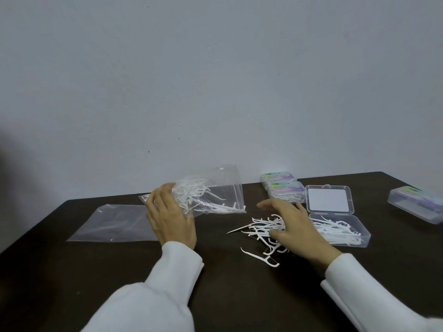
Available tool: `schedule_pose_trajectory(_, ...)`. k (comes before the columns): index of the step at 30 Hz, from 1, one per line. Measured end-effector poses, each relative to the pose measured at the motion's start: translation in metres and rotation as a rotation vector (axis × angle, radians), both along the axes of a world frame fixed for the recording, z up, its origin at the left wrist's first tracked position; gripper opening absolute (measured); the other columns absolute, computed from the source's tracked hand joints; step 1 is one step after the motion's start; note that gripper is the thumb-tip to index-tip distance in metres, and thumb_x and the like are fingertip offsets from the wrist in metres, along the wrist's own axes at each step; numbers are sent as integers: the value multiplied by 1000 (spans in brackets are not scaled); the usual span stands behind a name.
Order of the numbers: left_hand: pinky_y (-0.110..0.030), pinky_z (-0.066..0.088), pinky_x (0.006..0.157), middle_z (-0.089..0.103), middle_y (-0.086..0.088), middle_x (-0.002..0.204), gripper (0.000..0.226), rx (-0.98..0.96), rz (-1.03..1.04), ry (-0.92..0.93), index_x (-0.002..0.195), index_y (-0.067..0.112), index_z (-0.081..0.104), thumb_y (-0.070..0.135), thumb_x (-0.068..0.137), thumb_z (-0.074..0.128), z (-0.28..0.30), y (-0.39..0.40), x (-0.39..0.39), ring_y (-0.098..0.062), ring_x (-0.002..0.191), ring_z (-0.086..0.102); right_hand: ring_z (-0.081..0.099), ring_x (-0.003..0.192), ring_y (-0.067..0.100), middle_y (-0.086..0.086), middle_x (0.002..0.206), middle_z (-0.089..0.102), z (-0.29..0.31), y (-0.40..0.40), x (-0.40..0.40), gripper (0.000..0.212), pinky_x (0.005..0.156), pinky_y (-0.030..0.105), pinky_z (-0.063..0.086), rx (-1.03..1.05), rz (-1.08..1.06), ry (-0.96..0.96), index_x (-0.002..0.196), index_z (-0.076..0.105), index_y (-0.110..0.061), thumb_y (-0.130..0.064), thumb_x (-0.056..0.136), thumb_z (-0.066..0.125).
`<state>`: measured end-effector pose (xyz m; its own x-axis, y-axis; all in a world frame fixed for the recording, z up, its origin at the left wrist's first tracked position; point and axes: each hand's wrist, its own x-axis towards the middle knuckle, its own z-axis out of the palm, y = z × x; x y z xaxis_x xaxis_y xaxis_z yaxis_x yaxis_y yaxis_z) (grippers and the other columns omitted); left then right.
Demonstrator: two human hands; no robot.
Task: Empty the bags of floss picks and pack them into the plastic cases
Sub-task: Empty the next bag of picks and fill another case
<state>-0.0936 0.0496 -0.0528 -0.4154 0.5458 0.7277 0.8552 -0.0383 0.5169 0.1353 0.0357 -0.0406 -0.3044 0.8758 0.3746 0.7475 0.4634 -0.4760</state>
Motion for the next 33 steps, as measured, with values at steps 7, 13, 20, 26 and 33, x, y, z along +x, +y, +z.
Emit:
schedule_pose_trajectory(7, -46, 44, 91, 55, -18, 117, 72, 65, -86, 106, 119, 5, 51, -7, 54, 82, 1, -4, 8, -35, 114, 45, 54, 106, -8, -18, 116, 57, 4, -9, -12, 23, 89, 7, 40, -176, 230, 437, 113, 55, -37, -25, 97, 45)
schedule_pose_trajectory(13, -47, 44, 94, 57, -14, 118, 89, 157, -172, 269, 120, 12, 42, -16, 44, 78, -4, -4, 12, -26, 115, 37, 63, 80, 11, -6, 111, 61, 0, -9, -19, 30, 69, 20, 50, -411, 293, 617, 123, 52, -32, -23, 93, 50)
schedule_pose_trajectory(20, -52, 44, 92, 51, -12, 122, 93, 190, -193, 459, 122, 10, 42, -6, 42, 86, -4, -6, 15, -28, 116, 39, 55, 78, -12, -17, 93, 60, 1, -8, -16, 19, 68, 4, 40, -227, 215, 255, 98, 57, -30, -29, 82, 68)
schedule_pose_trajectory(26, -56, 46, 91, 42, -9, 122, 89, 218, -182, 540, 121, 10, 42, -3, 45, 86, -4, -3, 11, -28, 115, 39, 53, 78, -11, -20, 85, 56, 2, -6, -10, 16, 69, 9, 39, -133, 219, 156, 81, 51, -41, -30, 87, 61)
schedule_pose_trajectory(33, -50, 47, 90, 60, -17, 116, 80, 182, -66, 391, 119, 9, 45, -16, 49, 74, -6, 4, -6, -29, 115, 39, 49, 83, 10, -3, 91, 53, -2, 7, 0, 4, 71, 21, 33, -38, 29, -15, 88, 57, -23, -27, 91, 57)
